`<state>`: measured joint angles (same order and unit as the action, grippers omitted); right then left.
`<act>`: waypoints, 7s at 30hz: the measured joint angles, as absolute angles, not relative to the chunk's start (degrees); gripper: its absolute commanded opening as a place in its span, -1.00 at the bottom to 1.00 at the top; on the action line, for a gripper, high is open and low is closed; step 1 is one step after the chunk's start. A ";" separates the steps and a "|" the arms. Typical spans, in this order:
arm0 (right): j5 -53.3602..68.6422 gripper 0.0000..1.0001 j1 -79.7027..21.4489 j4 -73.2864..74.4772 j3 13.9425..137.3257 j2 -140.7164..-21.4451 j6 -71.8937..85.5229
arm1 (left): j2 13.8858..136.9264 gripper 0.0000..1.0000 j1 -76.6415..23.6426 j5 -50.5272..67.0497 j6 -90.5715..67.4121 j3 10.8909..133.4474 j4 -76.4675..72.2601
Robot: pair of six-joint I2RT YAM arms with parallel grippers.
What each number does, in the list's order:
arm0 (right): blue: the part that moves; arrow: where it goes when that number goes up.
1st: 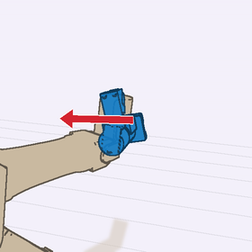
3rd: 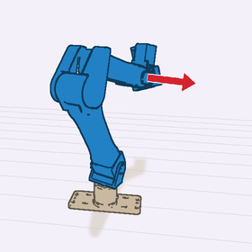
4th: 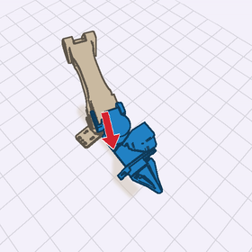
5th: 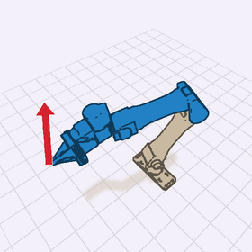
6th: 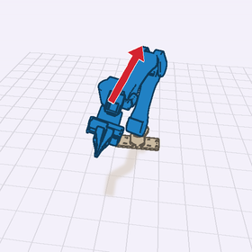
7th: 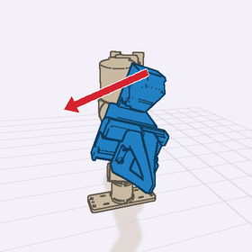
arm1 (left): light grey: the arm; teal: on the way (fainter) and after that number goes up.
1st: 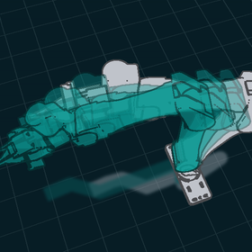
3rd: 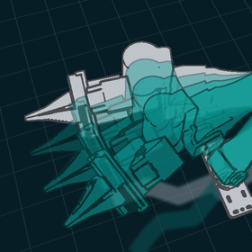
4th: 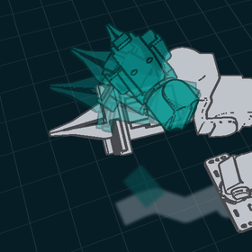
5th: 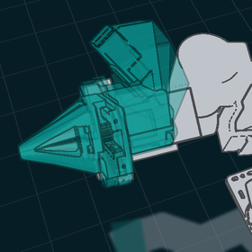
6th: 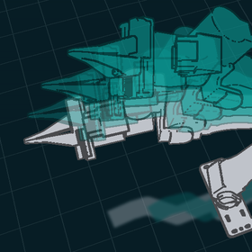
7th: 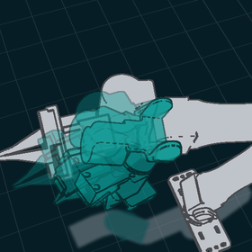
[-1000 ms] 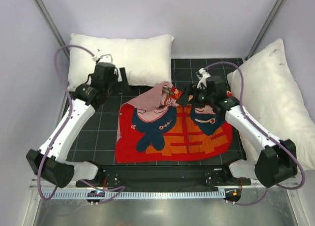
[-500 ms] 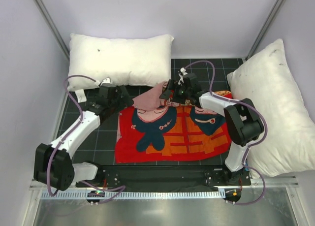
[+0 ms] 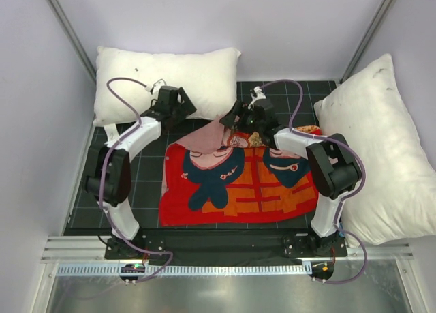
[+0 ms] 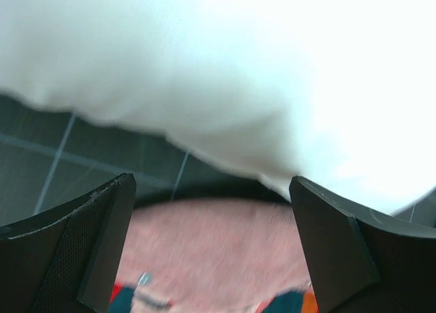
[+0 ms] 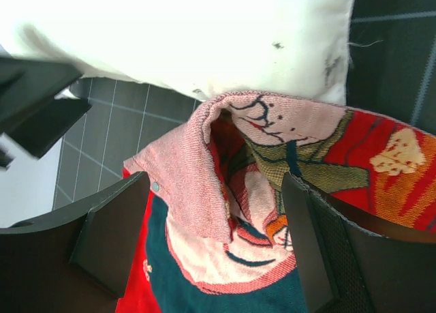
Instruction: Put the pillow into the pillowcase
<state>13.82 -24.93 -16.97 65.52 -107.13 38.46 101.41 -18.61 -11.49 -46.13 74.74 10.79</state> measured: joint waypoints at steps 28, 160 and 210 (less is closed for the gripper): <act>17.17 0.64 -25.04 -25.36 60.55 -103.96 38.50 | 88.36 -0.99 -2.00 -19.94 -51.46 91.61 23.07; -2.79 0.21 -58.43 23.44 98.85 -126.08 34.61 | 25.21 -0.99 3.42 -18.63 -35.75 49.34 40.14; 4.43 -0.74 -42.26 17.26 50.39 -81.41 32.51 | 35.77 0.99 3.53 1.89 -34.22 46.74 35.48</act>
<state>4.43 -42.26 17.26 50.39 -81.41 32.51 35.77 3.53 1.89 -34.22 46.74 35.48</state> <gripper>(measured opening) 0.127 0.992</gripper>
